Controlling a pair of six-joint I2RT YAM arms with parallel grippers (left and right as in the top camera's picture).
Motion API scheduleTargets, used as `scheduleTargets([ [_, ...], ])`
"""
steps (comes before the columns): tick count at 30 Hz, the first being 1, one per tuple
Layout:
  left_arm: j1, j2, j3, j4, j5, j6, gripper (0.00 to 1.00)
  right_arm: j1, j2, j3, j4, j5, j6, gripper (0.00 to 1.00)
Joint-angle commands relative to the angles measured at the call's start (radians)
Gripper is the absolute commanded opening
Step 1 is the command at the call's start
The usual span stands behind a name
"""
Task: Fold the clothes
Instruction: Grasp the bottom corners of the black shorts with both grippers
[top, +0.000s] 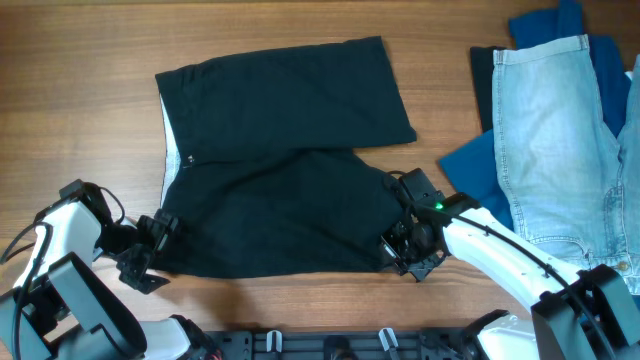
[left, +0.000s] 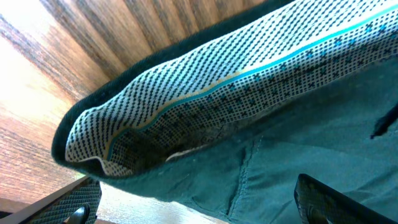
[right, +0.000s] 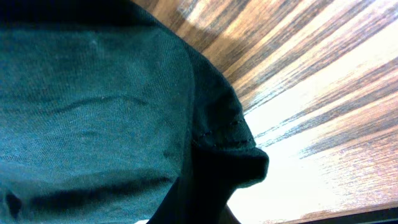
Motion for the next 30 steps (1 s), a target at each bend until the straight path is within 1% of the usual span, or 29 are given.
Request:
scheduleTargets([
  [1, -0.003, -0.003, -0.007, 0.002, 0.012, -0.006, 1.0, -0.009, -0.005, -0.005, 0.011, 0.045, -0.035, 0.14],
  [2, -0.003, -0.003, -0.007, 0.002, 0.013, -0.006, 1.0, -0.017, -0.005, -0.005, 0.01, 0.047, -0.04, 0.18],
  [3, -0.003, -0.003, -0.007, 0.002, 0.012, -0.005, 1.0, -0.024, -0.005, -0.005, 0.006, 0.06, -0.042, 0.19],
  [7, -0.003, -0.003, -0.007, 0.024, 0.013, -0.006, 1.0, -0.06, -0.005, -0.005, -0.016, 0.116, -0.074, 0.18],
  [9, -0.003, -0.003, -0.007, 0.033, 0.013, -0.005, 1.0, -0.066, -0.005, -0.005, -0.013, 0.137, -0.116, 0.04],
  [12, -0.003, -0.003, -0.007, 0.049, 0.013, -0.005, 1.0, -0.066, -0.005, -0.005, -0.003, 0.141, -0.145, 0.04],
  [17, -0.003, -0.003, -0.012, -0.017, 0.008, -0.006, 1.0, -0.066, -0.005, -0.005, 0.003, 0.142, -0.145, 0.04],
  [19, -0.003, -0.003, -0.016, -0.061, -0.022, -0.055, 0.98, -0.066, -0.005, -0.005, 0.015, 0.141, -0.17, 0.04],
  [21, -0.003, -0.003, -0.032, -0.044, -0.064, -0.078, 0.96, -0.066, -0.005, -0.005, 0.015, 0.142, -0.174, 0.04],
  [22, -0.003, -0.003, -0.048, -0.005, -0.067, -0.079, 0.92, -0.066, -0.005, -0.005, 0.015, 0.143, -0.178, 0.04],
  [23, -0.003, -0.003, -0.066, 0.028, -0.066, -0.089, 0.83, -0.066, -0.005, -0.005, 0.014, 0.145, -0.178, 0.04],
  [24, -0.003, -0.003, -0.079, 0.039, -0.066, -0.105, 0.78, -0.066, -0.005, -0.005, 0.014, 0.145, -0.178, 0.04],
  [25, -0.003, -0.003, -0.089, 0.041, -0.067, -0.104, 0.69, -0.066, -0.005, -0.005, 0.014, 0.145, -0.178, 0.04],
  [27, -0.003, -0.003, -0.095, 0.044, -0.068, -0.104, 0.44, -0.066, -0.005, -0.005, 0.015, 0.144, -0.177, 0.04],
  [28, -0.003, -0.003, -0.095, 0.043, -0.068, -0.104, 0.3, -0.066, -0.005, -0.005, 0.014, 0.143, -0.177, 0.04],
  [29, -0.003, -0.003, -0.095, 0.043, -0.068, -0.104, 0.27, -0.066, -0.005, -0.005, 0.011, 0.141, -0.177, 0.04],
  [30, -0.003, -0.003, -0.095, 0.043, -0.068, -0.104, 0.15, -0.066, -0.005, -0.005, 0.01, 0.141, -0.177, 0.04],
])
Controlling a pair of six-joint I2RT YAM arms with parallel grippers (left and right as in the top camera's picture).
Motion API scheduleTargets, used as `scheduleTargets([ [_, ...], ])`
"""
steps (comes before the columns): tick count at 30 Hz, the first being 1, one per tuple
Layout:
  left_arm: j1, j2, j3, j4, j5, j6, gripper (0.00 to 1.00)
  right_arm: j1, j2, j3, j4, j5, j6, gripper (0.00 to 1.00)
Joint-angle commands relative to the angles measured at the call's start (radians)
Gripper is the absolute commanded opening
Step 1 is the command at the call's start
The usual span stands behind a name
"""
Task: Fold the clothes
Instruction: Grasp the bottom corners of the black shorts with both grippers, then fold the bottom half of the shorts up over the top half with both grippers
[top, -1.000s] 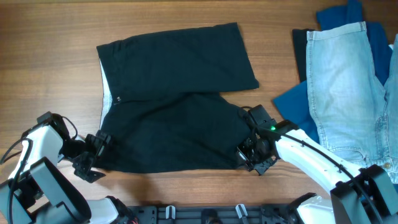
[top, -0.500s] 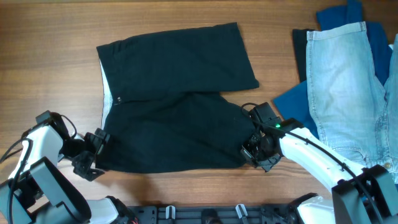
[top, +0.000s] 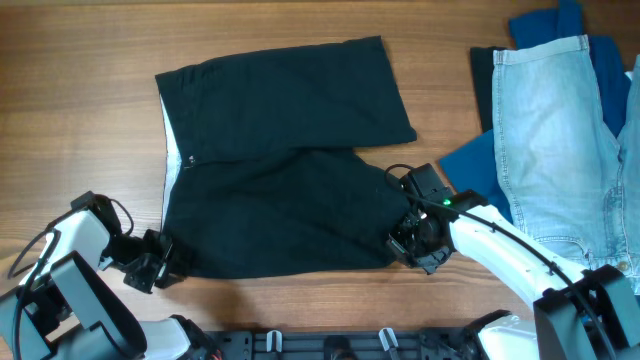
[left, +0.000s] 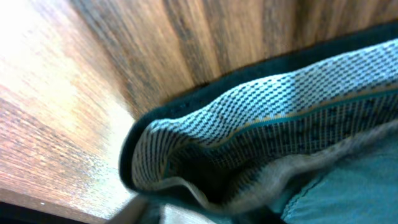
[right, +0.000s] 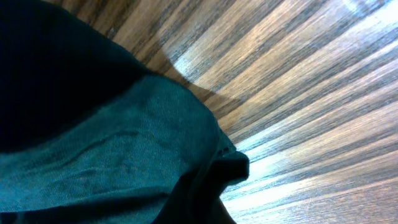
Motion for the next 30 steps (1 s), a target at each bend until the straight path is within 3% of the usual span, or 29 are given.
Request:
scheduleTargets([
  [1, -0.003, -0.003, -0.006, 0.003, -0.013, -0.007, 0.04, -0.006, -0.005, -0.004, -0.001, 0.047, -0.009, 0.04],
  [7, -0.003, -0.031, 0.06, -0.07, 0.006, 0.078, 0.04, -0.006, -0.034, 0.067, -0.051, 0.067, -0.086, 0.04],
  [13, -0.003, -0.205, 0.311, -0.254, 0.057, 0.196, 0.04, -0.006, -0.211, 0.344, -0.224, 0.232, -0.164, 0.04],
  [22, -0.003, -0.478, 0.475, -0.377, 0.165, 0.204, 0.04, -0.006, -0.389, 0.626, -0.378, 0.392, -0.287, 0.04],
  [26, -0.003, -0.519, 0.505, -0.317, 0.165, 0.158, 0.04, -0.006, -0.379, 0.702, -0.25, 0.444, -0.507, 0.04],
  [30, -0.003, -0.47, 0.505, -0.037, 0.16, 0.017, 0.04, -0.006, -0.209, 0.702, 0.054, 0.482, -0.69, 0.04],
])
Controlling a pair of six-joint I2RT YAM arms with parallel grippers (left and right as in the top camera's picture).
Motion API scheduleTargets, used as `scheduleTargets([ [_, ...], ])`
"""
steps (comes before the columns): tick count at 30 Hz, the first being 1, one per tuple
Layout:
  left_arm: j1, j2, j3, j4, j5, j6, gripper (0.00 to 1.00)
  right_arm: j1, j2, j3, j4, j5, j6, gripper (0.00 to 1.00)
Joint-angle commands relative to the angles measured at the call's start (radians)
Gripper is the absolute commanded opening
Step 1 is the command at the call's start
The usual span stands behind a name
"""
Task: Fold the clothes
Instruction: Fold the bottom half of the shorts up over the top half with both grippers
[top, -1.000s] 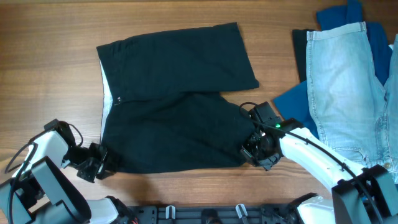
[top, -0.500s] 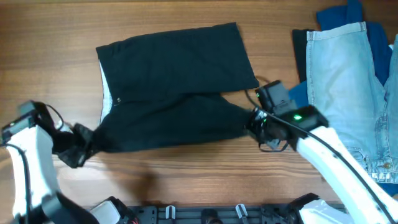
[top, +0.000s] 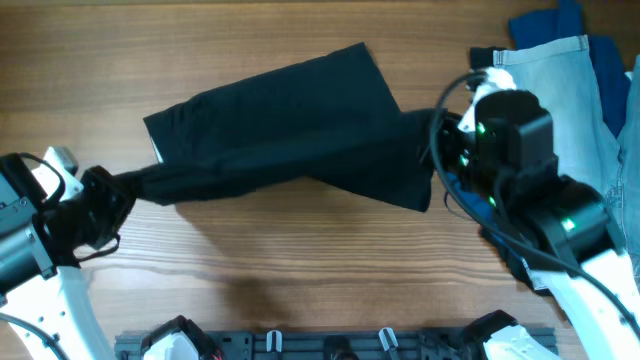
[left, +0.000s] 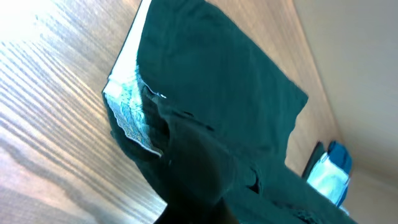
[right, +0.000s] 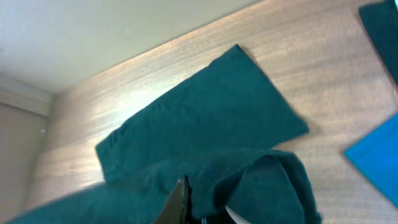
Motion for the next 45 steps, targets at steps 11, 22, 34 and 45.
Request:
scheduleTargets([
  [11, -0.093, 0.457, 0.02, 0.662, -0.074, -0.099, 0.04, -0.059, 0.623, 0.021, 0.589, 0.107, -0.228, 0.04],
  [22, -0.245, 0.787, 0.021, 1.105, -0.15, -0.098, 0.71, -0.065, 0.823, 0.021, 0.915, 0.118, -0.228, 1.0],
  [34, -0.148, 0.743, 0.021, 0.755, -0.191, -0.087, 1.0, -0.085, 0.77, 0.021, 0.443, -0.235, -0.196, 1.0],
  [45, -0.15, 0.844, 0.02, 0.763, -0.234, -0.088, 1.0, -0.084, 0.77, 0.021, 0.327, -0.363, -0.121, 1.0],
])
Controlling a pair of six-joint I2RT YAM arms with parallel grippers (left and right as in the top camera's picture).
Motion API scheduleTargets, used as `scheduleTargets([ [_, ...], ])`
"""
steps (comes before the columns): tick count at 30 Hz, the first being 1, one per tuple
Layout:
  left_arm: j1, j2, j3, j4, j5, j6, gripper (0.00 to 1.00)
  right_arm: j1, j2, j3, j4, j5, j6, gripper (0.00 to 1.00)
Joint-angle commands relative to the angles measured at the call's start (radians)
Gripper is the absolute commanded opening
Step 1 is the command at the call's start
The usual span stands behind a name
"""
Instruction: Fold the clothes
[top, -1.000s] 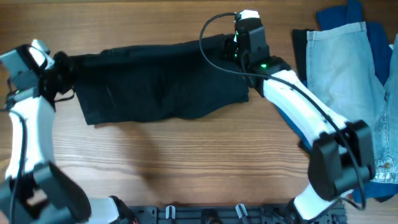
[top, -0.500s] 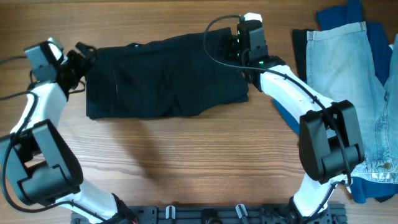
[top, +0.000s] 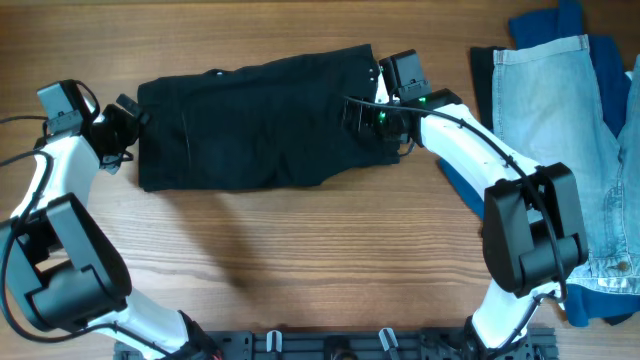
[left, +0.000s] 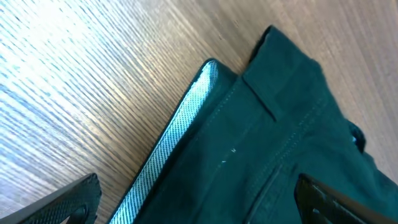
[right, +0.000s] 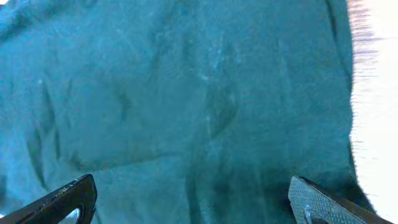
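Observation:
The dark green shorts (top: 260, 120) lie folded in half, one leg over the other, across the upper middle of the table. My left gripper (top: 128, 112) stands open at the waistband end, whose dotted lining (left: 168, 146) shows in the left wrist view, with one finger (left: 59, 202) on the wood side. My right gripper (top: 372, 112) is open over the leg-hem end, its fingers (right: 326, 202) spread wide above the dark fabric (right: 186, 93). Neither holds the cloth.
A pile of other clothes lies at the right: light blue denim shorts (top: 550, 130) on top of a blue garment (top: 470, 165). The wooden table (top: 300, 260) stretches bare toward the front edge.
Both grippers held the shorts lifted and stretched between them; now the shorts lie flat, folded leg over leg, farther back, and both grippers are open at the ends.
The shorts lay spread with both legs apart, my grippers at the near leg's waistband corner and hem corner. Then both shut on those corners. Then the shorts hung lifted between the arms. Now the near leg lies over the far one and both grippers have let go.

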Motion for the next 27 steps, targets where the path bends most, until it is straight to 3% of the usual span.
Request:
scheduleTargets([
  [1, -0.002, 0.078, 0.008, 0.0, 0.065, 0.011, 0.98, 0.003, -0.029, 0.009, 0.001, -0.047, 0.032, 1.0],
  [4, -0.019, 0.125, 0.008, 0.0, 0.085, 0.011, 0.96, 0.003, -0.029, 0.009, 0.001, -0.046, 0.029, 1.0],
  [5, -0.035, 0.15, 0.008, 0.0, 0.109, 0.012, 0.91, 0.003, -0.031, 0.009, 0.001, -0.046, 0.028, 1.0],
  [6, -0.047, 0.16, 0.008, -0.001, 0.143, 0.012, 0.76, 0.003, -0.034, 0.009, 0.002, -0.044, 0.029, 1.0],
  [7, -0.053, 0.162, 0.008, -0.002, 0.163, 0.021, 0.7, 0.003, -0.038, 0.009, 0.004, -0.042, 0.029, 1.0],
  [9, -0.068, 0.162, 0.008, -0.01, 0.191, 0.062, 0.27, 0.003, -0.05, 0.009, 0.021, -0.039, 0.028, 0.97],
  [10, -0.069, 0.162, 0.008, -0.018, 0.19, 0.062, 0.12, 0.003, -0.059, 0.009, 0.029, -0.039, 0.026, 0.91],
  [11, -0.065, 0.161, 0.008, -0.019, 0.19, 0.064, 0.04, 0.003, -0.073, 0.01, 0.035, -0.04, 0.017, 0.87],
  [13, -0.045, 0.146, 0.008, -0.027, 0.19, 0.065, 0.04, 0.003, -0.093, 0.022, 0.035, -0.072, -0.051, 0.76],
  [16, -0.022, 0.061, 0.014, -0.097, 0.214, 0.087, 0.04, 0.003, -0.114, 0.072, 0.036, -0.15, -0.129, 0.24],
  [18, -0.03, -0.023, 0.023, -0.163, 0.228, 0.104, 0.04, 0.006, -0.113, 0.083, 0.061, -0.186, -0.129, 0.04],
  [27, -0.129, -0.408, 0.025, -0.304, 0.228, 0.113, 0.04, 0.129, 0.016, 0.083, 0.148, -0.311, -0.131, 0.04],
])
